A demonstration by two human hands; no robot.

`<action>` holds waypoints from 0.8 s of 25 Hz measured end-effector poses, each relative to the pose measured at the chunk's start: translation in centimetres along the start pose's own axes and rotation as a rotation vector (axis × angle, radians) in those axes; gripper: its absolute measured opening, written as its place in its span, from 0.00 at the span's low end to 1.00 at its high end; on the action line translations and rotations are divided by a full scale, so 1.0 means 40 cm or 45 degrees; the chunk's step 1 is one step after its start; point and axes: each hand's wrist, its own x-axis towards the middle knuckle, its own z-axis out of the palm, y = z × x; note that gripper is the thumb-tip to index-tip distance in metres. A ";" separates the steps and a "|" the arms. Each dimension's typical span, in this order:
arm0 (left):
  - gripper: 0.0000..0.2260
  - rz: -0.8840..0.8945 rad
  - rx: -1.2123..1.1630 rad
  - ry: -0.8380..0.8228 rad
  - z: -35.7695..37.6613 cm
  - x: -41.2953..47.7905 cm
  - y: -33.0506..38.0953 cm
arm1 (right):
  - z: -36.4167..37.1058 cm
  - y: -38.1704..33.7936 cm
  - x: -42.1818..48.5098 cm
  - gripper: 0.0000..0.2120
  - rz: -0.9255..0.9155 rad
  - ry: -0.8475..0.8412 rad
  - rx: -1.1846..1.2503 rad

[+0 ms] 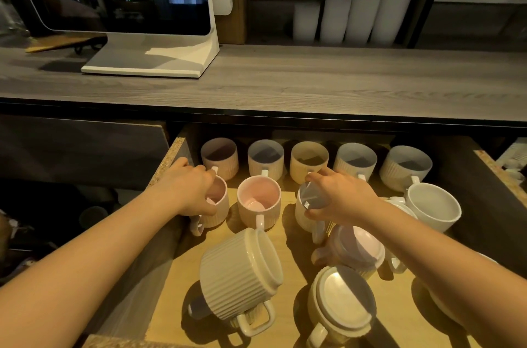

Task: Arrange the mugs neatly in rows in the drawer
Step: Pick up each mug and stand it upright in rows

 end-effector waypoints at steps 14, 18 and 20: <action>0.21 0.142 -0.118 0.139 -0.124 -0.039 0.101 | -0.131 0.081 -0.031 0.18 0.071 -0.229 0.169; 0.22 0.272 -0.252 0.262 -0.200 -0.044 0.201 | -0.148 0.158 -0.077 0.18 0.192 -0.305 0.034; 0.21 0.355 -0.302 0.281 -0.217 -0.030 0.251 | -0.143 0.191 -0.107 0.21 0.221 -0.327 0.026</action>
